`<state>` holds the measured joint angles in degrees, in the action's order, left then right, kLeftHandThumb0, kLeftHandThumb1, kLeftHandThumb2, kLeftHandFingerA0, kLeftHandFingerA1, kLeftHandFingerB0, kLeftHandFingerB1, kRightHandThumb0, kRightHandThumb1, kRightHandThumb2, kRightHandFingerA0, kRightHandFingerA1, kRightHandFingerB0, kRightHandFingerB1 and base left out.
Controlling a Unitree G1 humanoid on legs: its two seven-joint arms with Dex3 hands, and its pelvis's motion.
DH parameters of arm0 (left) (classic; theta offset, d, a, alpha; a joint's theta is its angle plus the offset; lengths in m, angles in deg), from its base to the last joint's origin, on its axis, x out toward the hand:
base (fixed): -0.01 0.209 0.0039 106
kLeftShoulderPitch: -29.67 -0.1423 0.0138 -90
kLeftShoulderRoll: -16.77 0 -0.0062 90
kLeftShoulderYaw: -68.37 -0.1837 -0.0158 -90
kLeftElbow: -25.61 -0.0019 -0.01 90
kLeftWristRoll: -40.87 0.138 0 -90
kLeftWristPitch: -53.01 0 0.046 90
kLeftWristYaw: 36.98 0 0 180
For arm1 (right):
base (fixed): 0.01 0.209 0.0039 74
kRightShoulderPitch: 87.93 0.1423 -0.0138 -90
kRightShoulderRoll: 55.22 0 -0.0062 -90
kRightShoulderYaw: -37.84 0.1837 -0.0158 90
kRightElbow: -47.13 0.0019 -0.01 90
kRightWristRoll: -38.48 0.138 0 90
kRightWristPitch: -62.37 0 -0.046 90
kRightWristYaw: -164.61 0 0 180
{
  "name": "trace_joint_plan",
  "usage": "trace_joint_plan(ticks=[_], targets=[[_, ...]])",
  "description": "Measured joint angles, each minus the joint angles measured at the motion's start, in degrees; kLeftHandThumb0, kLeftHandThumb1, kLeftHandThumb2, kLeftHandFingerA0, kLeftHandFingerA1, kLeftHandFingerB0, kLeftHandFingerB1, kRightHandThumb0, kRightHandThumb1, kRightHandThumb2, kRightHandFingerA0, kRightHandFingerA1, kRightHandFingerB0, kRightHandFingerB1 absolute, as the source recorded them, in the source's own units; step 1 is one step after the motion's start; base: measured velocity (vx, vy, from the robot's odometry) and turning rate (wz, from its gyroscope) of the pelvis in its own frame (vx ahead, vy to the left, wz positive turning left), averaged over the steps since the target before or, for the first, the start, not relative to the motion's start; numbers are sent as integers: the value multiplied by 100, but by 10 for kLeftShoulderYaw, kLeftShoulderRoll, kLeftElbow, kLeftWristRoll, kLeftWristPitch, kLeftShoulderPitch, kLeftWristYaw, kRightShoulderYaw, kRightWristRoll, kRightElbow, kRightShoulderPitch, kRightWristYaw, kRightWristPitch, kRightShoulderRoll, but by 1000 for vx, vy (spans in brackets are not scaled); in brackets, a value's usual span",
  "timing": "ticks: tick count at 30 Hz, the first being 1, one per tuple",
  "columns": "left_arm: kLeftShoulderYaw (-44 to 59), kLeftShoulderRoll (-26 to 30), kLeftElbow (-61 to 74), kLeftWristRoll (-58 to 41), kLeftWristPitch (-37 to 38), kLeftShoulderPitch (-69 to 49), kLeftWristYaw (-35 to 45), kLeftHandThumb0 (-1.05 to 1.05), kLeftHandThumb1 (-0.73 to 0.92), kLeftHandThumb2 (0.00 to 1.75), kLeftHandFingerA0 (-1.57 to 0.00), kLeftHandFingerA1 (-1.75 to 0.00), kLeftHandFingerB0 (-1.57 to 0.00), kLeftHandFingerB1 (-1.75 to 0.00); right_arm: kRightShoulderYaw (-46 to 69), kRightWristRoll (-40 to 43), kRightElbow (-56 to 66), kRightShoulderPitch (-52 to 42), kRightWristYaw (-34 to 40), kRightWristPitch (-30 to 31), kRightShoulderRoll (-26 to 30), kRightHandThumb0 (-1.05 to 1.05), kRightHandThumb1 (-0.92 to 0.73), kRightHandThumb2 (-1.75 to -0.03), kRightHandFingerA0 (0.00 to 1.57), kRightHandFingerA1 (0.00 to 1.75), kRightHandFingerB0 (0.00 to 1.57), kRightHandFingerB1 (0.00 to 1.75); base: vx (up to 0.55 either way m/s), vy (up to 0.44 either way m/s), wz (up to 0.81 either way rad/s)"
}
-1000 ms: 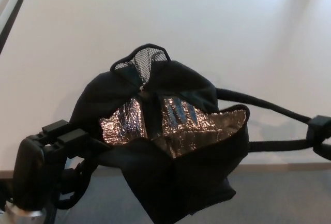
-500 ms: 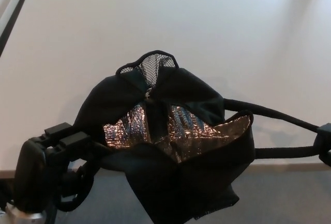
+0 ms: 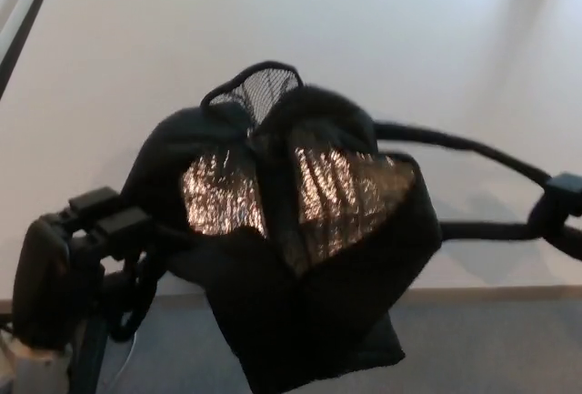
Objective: A lunch bag is kept on the middle of the desk and the robot uses both its hands to grab the opening of the bag from the left and right and moves its hands away from each other to spread the bag open
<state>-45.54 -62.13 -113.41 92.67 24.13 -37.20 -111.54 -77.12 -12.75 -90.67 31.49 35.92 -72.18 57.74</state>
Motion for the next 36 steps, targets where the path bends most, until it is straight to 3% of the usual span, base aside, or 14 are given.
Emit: trace_joint_plan(ticks=[2,5,9,10,11,12,14,16,18,23,25,27,35,36], targets=[[7,0,17,0,-1,9,0,14,49,76,-51,-39,-55,-39,18,6,50,0,-11,0,0,-53,-79,-70,87,161,76,148,0,0,0],[20,0,42,0,-4,17,0,9,57,69,-29,-35,-48,-38,41,15,111,1,-24,3,0,-57,-87,-67,110,72,86,51,0,0,0],[46,-3,75,-1,-20,49,1,4,60,65,-28,-36,-45,-37,93,37,218,19,-57,35,-24,-53,-84,-66,106,65,70,45,0,0,0],[51,-5,80,-2,-22,57,2,5,59,69,-25,-35,-42,-36,101,43,233,26,-64,42,-31,-55,-71,-105,91,69,51,58,0,0,0],[56,-7,85,-3,-26,68,5,5,59,69,-25,-35,-42,-36,111,49,251,36,-74,53,-41,-55,-71,-105,91,69,51,58,0,0,0],[60,-10,88,-4,-30,78,7,8,55,68,-28,-34,-39,-35,119,56,263,47,-84,62,-51,-52,-80,-64,84,46,44,37,0,0,0],[67,-20,90,-4,-39,98,11,9,56,70,-26,-33,-38,-35,131,68,280,68,-102,82,-69,-58,-66,-93,73,60,38,50,0,0,0],[69,-30,92,-4,-48,114,12,4,56,69,-21,-31,-32,-35,138,75,288,84,-117,97,-85,-56,-83,-65,85,48,43,37,0,0,0],[71,-42,92,-4,-58,131,14,3,42,94,-10,-50,-20,-52,144,85,294,100,-134,114,-102,-55,-81,-65,106,62,53,41,0,0,0],[70,-79,88,-3,-88,182,23,8,52,67,-18,-29,-23,-32,150,108,294,135,-179,157,-151,-58,-72,-66,98,151,55,48,0,0,0],[67,-92,85,-1,-104,203,28,7,50,70,-17,-30,-19,-33,155,118,291,150,-197,176,-169,-56,-75,-63,92,128,51,44,0,0,0],[65,-98,85,1,-119,216,32,12,47,73,-20,-31,-17,-32,162,126,287,162,-213,193,-182,-55,-73,-62,88,51,38,36,0,0,0],[75,-83,129,12,-188,227,61,6,53,65,-15,-29,-16,-31,209,166,283,181,-291,268,-186,-66,-69,-62,43,39,12,23,0,0,0],[79,-78,134,12,-194,226,64,5,54,65,-15,-30,-16,-31,214,170,283,181,-299,275,-184,-69,-56,-86,36,50,8,34,0,0,0]])
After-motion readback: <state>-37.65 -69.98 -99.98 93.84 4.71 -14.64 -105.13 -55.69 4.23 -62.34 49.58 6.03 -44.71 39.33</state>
